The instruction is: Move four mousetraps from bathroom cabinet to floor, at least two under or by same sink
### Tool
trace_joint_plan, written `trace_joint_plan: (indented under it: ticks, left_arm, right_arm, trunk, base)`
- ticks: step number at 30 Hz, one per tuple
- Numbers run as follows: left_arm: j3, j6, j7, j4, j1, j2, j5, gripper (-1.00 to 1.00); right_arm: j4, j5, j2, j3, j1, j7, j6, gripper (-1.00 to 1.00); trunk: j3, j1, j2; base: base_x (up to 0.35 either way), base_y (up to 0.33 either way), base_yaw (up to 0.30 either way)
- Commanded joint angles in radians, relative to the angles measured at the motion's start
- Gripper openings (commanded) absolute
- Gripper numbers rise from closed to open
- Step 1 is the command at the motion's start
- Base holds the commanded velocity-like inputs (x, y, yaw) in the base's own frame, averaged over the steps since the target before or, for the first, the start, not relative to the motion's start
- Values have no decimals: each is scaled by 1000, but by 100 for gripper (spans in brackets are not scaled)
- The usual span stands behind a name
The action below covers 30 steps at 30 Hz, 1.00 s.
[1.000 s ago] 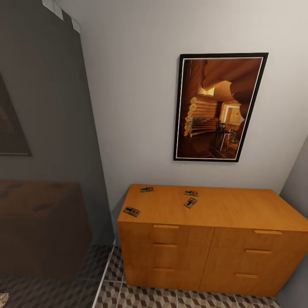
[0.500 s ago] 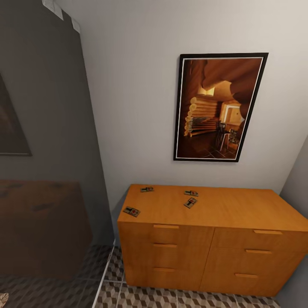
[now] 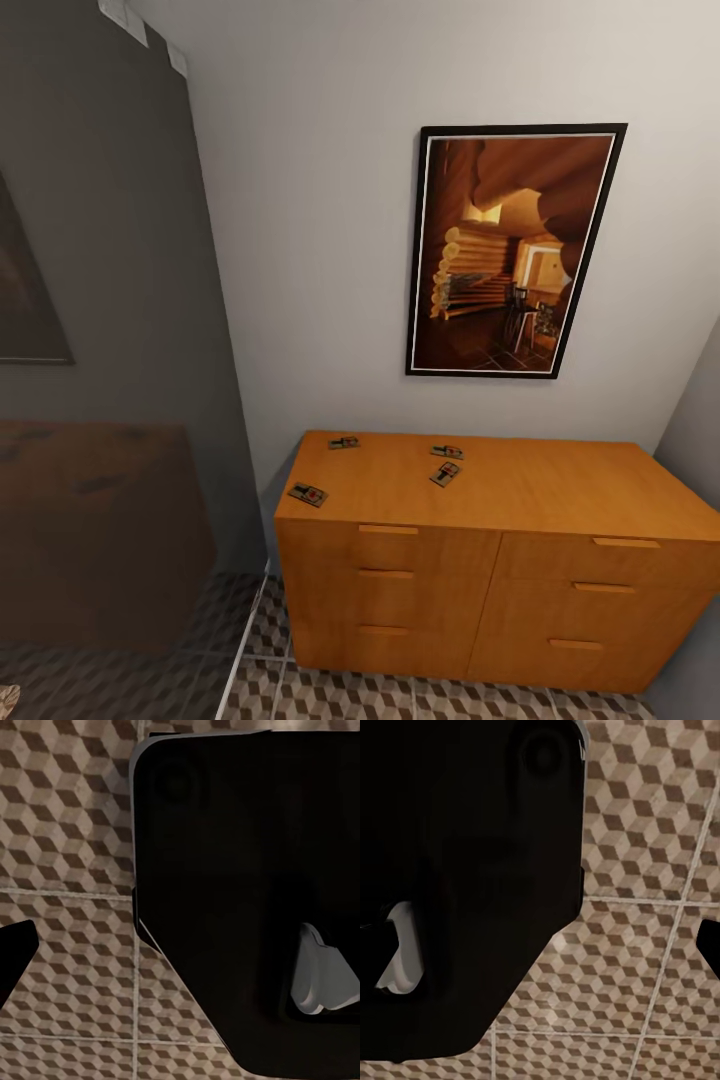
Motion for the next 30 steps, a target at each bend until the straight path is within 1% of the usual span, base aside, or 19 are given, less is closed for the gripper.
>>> trace_joint_plan:
  ticks: [1,9,13,17,18,19,21,23,25,30]
  left_arm:
    - [0,-4,0,1,0,0,1,100]
    - [0,-3,-1,1,0,-2,0,100]
    - [-1,-1,2,-8,0,-11,-1,100]
    - [-6,7,-2,-64,0,-32,-3,100]
    - [-6,11,-2,-87,0,-36,-3,100]
    - [-6,11,-2,-87,0,-36,-3,100]
    - [-7,25,-4,-140,0,-41,-3,100]
    - [-8,53,-4,-197,0,-45,-4,100]
    - [-8,99,-5,-258,0,-49,-6,100]
    - [-8,263,-7,-446,0,-53,-5,100]
  right_arm:
    - [1,0,0,0,0,-2,-6,100]
    - [1,0,-2,0,0,-4,-18,100]
    - [0,1,-3,-3,0,-3,-15,100]
    - [-18,6,-5,-1,-6,1,-8,100]
    - [-30,8,-5,-1,-8,1,-4,100]
    - [-30,8,-5,-1,-8,1,-4,100]
    - [-66,14,-5,1,-10,2,8,100]
    - [-114,26,-5,2,-12,3,32,100]
    - [-172,45,-6,2,-12,3,70,100]
    - [-358,86,-7,-1,-13,4,218,100]
  trunk:
    - [0,0,0]
    - [0,0,0]
    - [0,0,0]
    - [0,0,0]
    - [0,0,0]
    - [0,0,0]
    - [0,0,0]
    - [0,0,0]
    - [0,0,0]
    - [0,0,0]
  base:
    - [0,0,0]
    - [0,0,0]
    - [0,0,0]
    - [0,0,0]
    - [0,0,0]
    - [0,0,0]
    - [0,0,0]
    - [0,0,0]
    - [0,0,0]
    - [0,0,0]
